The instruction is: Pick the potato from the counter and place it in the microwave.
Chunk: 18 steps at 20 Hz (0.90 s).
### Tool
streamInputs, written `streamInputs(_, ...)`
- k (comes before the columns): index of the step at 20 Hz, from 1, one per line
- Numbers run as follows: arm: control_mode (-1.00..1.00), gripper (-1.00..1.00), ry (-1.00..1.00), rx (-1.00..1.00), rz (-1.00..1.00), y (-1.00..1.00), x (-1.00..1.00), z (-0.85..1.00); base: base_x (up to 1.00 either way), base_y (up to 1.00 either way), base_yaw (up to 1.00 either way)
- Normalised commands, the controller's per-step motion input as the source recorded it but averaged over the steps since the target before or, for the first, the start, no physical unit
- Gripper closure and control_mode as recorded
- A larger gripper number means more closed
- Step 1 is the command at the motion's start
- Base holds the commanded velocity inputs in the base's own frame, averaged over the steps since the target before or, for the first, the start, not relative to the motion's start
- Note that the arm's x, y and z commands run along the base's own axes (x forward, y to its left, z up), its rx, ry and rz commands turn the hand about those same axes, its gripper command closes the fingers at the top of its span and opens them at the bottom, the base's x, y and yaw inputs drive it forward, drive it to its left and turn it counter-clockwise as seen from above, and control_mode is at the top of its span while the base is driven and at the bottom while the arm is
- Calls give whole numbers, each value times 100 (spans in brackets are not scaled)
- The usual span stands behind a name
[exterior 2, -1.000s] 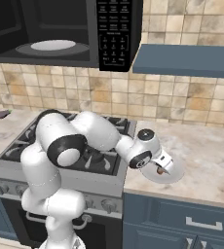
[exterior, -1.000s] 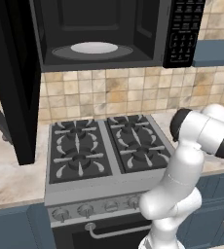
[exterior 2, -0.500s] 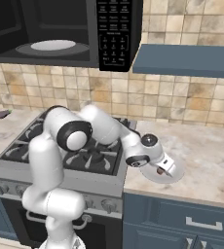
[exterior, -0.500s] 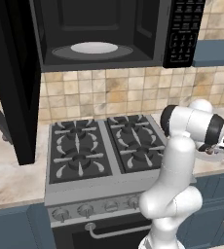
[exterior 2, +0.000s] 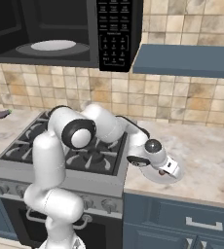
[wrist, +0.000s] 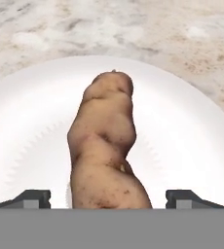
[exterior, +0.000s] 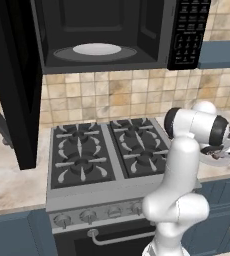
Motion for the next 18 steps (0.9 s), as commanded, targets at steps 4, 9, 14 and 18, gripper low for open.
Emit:
streamInputs(4,-100,100,0,0,10,0,8,-3,0,0,0)
streamInputs(9,-100,100,3,0,8,0,-6,19,0,0,0)
streamInputs(14,-100,100,9,1,4,4,-35,96,0,0,0)
streamInputs(18,-100,100,0,0,1,19,-64,100,0,0,0)
